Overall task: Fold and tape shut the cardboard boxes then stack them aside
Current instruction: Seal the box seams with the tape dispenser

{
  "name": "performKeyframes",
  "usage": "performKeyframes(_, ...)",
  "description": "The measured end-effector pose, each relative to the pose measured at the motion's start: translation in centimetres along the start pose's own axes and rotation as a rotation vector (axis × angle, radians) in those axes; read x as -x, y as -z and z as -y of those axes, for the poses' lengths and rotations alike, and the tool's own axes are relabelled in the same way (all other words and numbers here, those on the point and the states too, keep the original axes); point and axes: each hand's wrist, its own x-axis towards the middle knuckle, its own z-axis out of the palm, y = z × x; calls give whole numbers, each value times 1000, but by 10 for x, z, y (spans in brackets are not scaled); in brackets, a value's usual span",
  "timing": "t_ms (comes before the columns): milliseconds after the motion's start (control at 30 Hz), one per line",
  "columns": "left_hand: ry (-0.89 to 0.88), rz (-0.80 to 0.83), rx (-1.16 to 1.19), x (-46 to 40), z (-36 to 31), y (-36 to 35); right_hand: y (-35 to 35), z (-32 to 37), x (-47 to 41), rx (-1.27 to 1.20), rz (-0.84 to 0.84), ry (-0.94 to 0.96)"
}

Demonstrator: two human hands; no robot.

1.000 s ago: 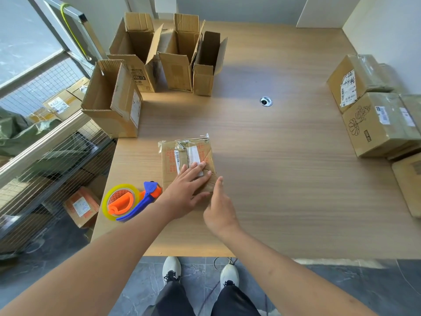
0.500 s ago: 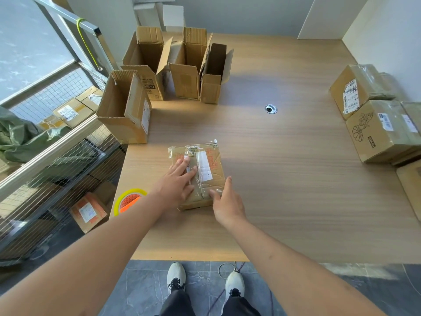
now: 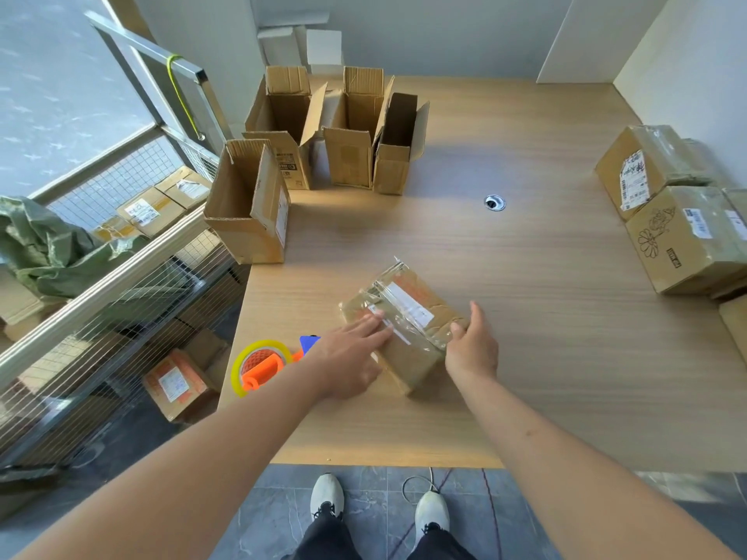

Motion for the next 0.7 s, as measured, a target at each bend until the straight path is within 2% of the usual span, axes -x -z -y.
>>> performKeyframes(67, -42, -17, 47, 2, -2, -1, 4, 7, 10, 200, -88, 170)
performKeyframes(100, -58, -40, 85, 2, -2, 0, 3, 12, 18, 279, -76, 277)
performKeyframes(167, -73, -109, 176, 3, 1, 4, -5, 18, 33, 421, 72, 391)
performKeyframes(267, -82, -269, 291, 3, 15, 3, -15, 20, 40, 610, 280, 363)
performKeyframes(367, -84, -341, 333, 1, 33, 1, -10, 19, 28, 592, 362, 400)
performKeyframes(500, -152, -262, 254, 2, 43, -5, 4, 18, 5, 641, 474, 478)
performKeyframes(700, -228, -387, 202, -7, 40, -18, 8, 12, -8, 584, 498, 536)
